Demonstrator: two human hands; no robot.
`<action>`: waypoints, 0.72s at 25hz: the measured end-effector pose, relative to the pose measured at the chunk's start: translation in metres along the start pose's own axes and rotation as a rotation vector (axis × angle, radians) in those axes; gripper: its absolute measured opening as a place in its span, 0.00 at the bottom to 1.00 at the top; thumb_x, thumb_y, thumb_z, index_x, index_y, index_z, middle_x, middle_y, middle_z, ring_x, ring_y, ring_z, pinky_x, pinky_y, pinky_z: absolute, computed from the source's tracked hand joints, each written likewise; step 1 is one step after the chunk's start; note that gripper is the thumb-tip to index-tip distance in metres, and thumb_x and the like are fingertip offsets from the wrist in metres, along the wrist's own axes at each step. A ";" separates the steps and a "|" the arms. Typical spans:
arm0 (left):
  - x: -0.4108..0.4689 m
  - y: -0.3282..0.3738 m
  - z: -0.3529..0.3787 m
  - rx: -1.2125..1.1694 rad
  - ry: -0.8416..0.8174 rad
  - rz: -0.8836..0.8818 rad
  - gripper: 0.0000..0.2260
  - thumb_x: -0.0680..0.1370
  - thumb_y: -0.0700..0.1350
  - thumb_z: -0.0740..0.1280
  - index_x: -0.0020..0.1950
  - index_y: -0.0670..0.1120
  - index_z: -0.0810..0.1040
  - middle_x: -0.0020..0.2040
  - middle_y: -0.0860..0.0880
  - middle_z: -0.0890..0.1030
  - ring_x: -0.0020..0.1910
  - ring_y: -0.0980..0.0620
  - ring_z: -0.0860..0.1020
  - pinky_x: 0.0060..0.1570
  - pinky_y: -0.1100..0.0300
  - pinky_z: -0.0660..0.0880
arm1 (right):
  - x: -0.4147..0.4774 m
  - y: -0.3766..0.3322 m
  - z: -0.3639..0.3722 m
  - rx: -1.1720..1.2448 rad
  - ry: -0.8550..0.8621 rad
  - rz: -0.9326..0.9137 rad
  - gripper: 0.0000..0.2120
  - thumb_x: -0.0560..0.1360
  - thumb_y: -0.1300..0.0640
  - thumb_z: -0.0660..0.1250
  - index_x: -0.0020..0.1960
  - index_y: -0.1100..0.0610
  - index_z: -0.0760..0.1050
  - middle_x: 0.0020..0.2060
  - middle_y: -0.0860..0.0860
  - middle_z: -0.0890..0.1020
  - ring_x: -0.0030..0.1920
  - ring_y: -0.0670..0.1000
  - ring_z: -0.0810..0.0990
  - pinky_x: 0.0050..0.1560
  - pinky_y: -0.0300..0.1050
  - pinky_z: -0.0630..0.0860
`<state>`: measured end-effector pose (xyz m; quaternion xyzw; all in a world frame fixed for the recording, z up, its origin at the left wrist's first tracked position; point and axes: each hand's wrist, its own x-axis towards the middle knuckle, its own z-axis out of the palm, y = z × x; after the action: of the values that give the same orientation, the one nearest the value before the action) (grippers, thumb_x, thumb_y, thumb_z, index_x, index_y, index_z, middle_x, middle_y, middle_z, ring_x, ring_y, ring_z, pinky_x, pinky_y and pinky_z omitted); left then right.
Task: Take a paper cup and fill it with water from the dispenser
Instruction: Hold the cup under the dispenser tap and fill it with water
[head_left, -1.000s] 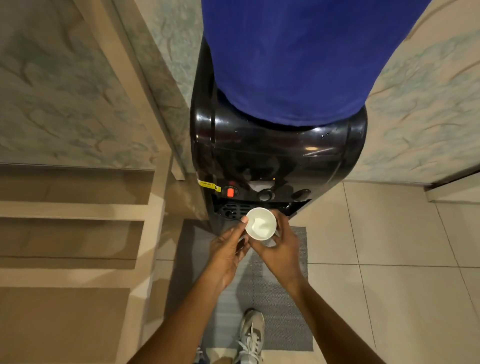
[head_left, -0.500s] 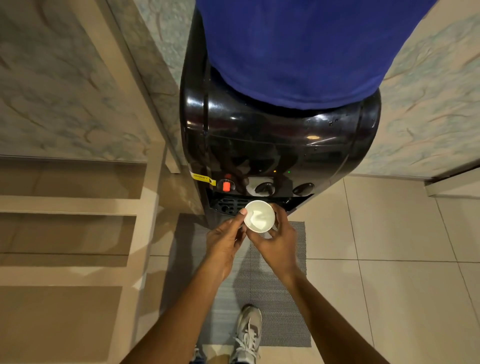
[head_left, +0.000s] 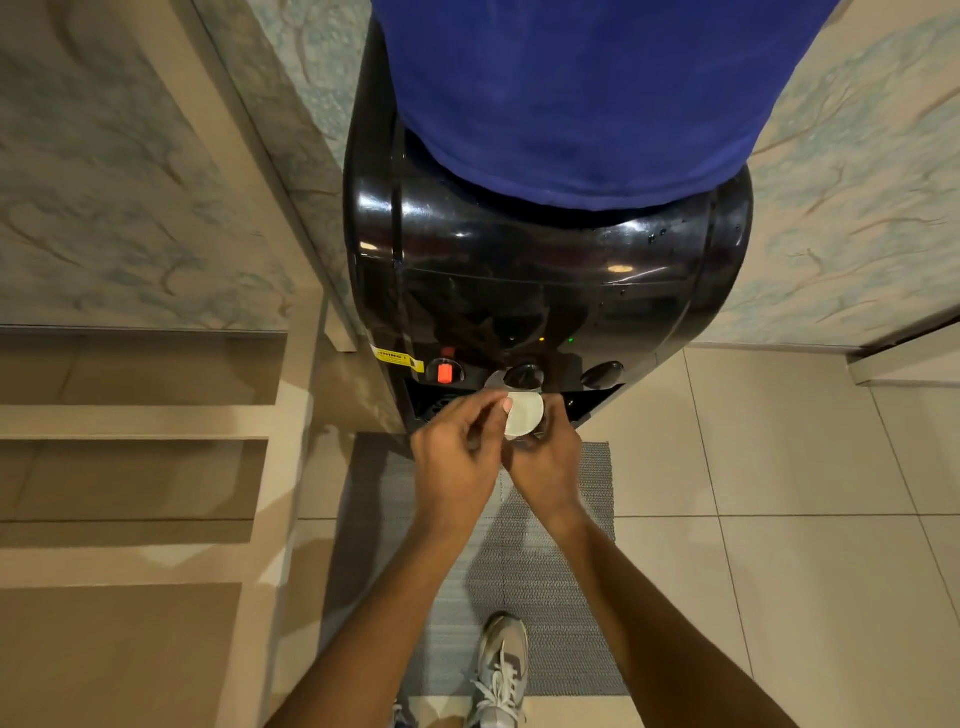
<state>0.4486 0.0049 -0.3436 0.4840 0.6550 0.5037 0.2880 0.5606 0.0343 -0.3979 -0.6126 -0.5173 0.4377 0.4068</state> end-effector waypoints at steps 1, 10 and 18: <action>0.003 0.004 0.001 0.006 -0.003 0.008 0.06 0.78 0.45 0.74 0.54 0.47 0.85 0.45 0.57 0.86 0.45 0.61 0.84 0.43 0.66 0.81 | 0.002 -0.001 0.000 0.006 0.004 0.002 0.22 0.62 0.43 0.78 0.51 0.46 0.74 0.44 0.33 0.84 0.43 0.37 0.84 0.38 0.29 0.76; 0.016 0.010 -0.001 0.131 0.041 0.153 0.07 0.77 0.45 0.75 0.48 0.41 0.86 0.40 0.50 0.87 0.38 0.59 0.84 0.38 0.66 0.80 | 0.011 -0.003 0.001 0.018 -0.007 -0.004 0.19 0.65 0.53 0.80 0.47 0.42 0.73 0.41 0.35 0.84 0.41 0.39 0.84 0.37 0.32 0.78; 0.022 0.012 0.003 0.236 -0.002 0.180 0.10 0.79 0.46 0.73 0.44 0.39 0.86 0.31 0.46 0.85 0.28 0.53 0.83 0.28 0.52 0.81 | 0.017 -0.002 0.004 0.035 -0.002 -0.003 0.19 0.63 0.52 0.79 0.49 0.40 0.74 0.42 0.44 0.85 0.41 0.42 0.84 0.38 0.36 0.77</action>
<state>0.4468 0.0263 -0.3312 0.5716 0.6633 0.4468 0.1834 0.5580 0.0516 -0.3995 -0.6041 -0.5109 0.4468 0.4176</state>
